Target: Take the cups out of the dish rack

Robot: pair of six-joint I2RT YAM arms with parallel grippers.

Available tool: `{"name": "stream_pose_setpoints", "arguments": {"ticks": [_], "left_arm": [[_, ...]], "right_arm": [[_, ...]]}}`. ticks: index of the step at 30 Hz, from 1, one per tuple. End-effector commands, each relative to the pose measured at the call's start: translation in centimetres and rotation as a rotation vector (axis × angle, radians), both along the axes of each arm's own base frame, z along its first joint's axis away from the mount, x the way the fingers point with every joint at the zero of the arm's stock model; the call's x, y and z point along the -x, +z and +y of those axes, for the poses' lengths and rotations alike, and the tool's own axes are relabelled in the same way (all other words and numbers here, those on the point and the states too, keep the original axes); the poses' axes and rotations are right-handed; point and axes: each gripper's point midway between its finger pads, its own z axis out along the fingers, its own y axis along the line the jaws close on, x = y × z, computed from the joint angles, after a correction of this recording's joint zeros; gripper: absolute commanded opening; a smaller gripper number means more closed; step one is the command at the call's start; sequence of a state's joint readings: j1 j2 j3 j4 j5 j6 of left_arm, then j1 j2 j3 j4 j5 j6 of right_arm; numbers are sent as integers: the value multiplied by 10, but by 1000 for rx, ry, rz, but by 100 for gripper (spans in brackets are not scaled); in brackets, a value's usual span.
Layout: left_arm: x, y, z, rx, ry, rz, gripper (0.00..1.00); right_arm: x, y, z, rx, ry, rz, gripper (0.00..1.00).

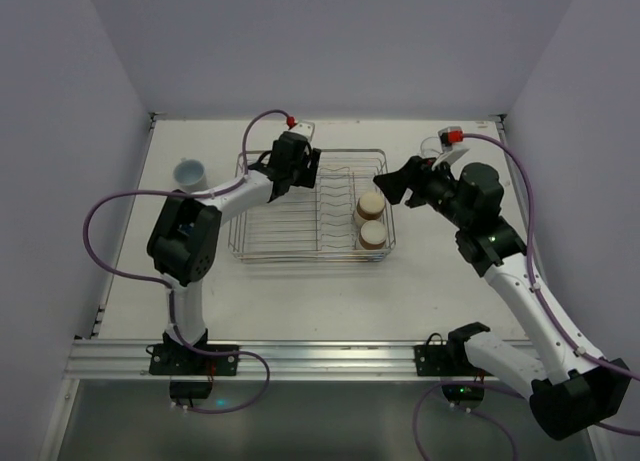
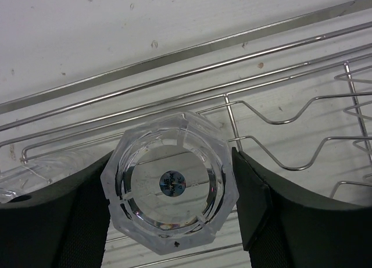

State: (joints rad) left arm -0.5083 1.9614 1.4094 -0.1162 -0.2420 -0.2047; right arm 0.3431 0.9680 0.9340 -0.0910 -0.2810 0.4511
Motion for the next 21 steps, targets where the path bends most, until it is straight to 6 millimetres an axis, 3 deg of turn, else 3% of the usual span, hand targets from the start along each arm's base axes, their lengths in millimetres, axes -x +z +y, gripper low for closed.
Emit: {"name": "stream_pose_setpoints", "arguments": {"ticks": [1,3,5,6,7,8,9,10,11,12,13,17,21], "left_arm": [[-8,44,-2,83,16,-108,44],[-1,58,-4,117,9,-128,39],[7,94,-3,179,7,-184,37],[15,95,0,189,6,-183,36],[22,128,1,239,1,-248,36],[29,144,-2,292,-18,-273,36],[37,148,-2,327,-27,-283,36],[50,176,-1,389,-47,-330,34],[64,189,-10,475,-98,-330,34],[73,190,-14,524,-126,-340,33],[90,214,-16,592,-176,-372,32],[140,242,-39,842,-353,-337,29],[170,260,-46,1007,-455,-344,26]], "right_arm": [[5,24,8,-46,33,-57,69],[7,24,13,-57,47,-50,70],[7,26,18,-95,57,-41,71],[8,21,20,-111,60,-25,75],[10,26,21,-159,60,-21,79],[9,33,22,-195,63,-42,83],[10,26,24,-237,59,-10,91],[12,27,25,-264,65,-14,94],[14,35,28,-297,90,-46,95],[15,29,31,-312,104,-36,95],[17,28,34,-345,118,-20,95],[25,27,48,-419,223,-2,92],[36,30,59,-499,318,31,89]]}}
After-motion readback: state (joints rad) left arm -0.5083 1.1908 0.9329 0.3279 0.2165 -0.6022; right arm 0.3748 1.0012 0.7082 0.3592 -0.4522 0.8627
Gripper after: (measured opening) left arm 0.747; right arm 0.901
